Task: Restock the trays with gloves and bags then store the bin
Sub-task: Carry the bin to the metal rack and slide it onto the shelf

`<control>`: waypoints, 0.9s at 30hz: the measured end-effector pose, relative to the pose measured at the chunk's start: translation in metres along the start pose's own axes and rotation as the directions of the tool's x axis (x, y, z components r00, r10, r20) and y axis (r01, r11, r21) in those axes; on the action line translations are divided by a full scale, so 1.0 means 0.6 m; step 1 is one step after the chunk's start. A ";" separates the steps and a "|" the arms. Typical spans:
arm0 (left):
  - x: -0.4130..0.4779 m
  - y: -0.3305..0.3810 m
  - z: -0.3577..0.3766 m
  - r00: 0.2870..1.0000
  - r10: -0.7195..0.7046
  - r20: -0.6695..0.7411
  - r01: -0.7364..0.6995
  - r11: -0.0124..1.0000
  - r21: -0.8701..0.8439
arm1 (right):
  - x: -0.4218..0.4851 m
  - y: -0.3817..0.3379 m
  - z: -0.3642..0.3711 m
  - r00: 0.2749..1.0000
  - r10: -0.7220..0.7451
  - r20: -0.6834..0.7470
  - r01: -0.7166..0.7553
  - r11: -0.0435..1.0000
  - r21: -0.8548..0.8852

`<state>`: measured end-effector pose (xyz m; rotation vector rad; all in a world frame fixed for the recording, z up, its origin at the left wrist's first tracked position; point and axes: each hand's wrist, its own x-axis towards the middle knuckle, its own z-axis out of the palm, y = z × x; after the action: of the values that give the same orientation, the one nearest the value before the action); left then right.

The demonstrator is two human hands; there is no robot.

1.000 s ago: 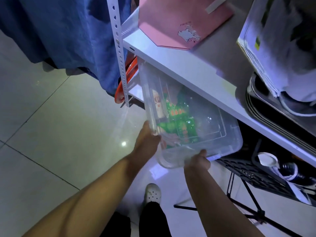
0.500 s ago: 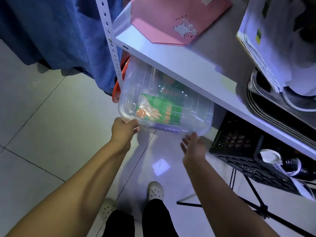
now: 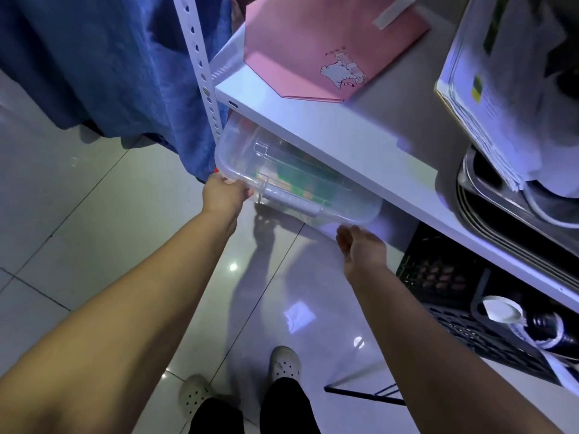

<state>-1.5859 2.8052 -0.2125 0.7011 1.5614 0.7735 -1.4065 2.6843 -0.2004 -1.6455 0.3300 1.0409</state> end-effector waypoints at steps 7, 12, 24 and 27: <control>-0.087 0.004 -0.023 0.982 0.118 0.151 -0.160 0.936 0.314 | -0.040 -0.014 -0.046 0.992 0.041 0.118 0.013 0.906 -0.423; -0.161 0.000 -0.070 0.947 0.062 0.316 -0.215 0.853 0.476 | -0.122 -0.020 -0.077 0.966 -0.011 0.258 0.188 0.717 -0.671; -0.260 0.165 -0.188 0.626 0.197 0.755 -0.779 0.199 0.594 | -0.376 -0.024 -0.068 0.904 -0.329 0.275 0.388 0.354 -0.851; -0.287 0.204 -0.222 0.561 0.157 0.813 -0.828 0.072 0.557 | -0.466 -0.016 -0.075 0.891 -0.386 0.241 0.380 0.340 -0.860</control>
<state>-1.6957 2.7291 -0.0016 2.3503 0.9525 -0.0885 -1.5398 2.5663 0.0204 -2.5091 -0.7810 0.8513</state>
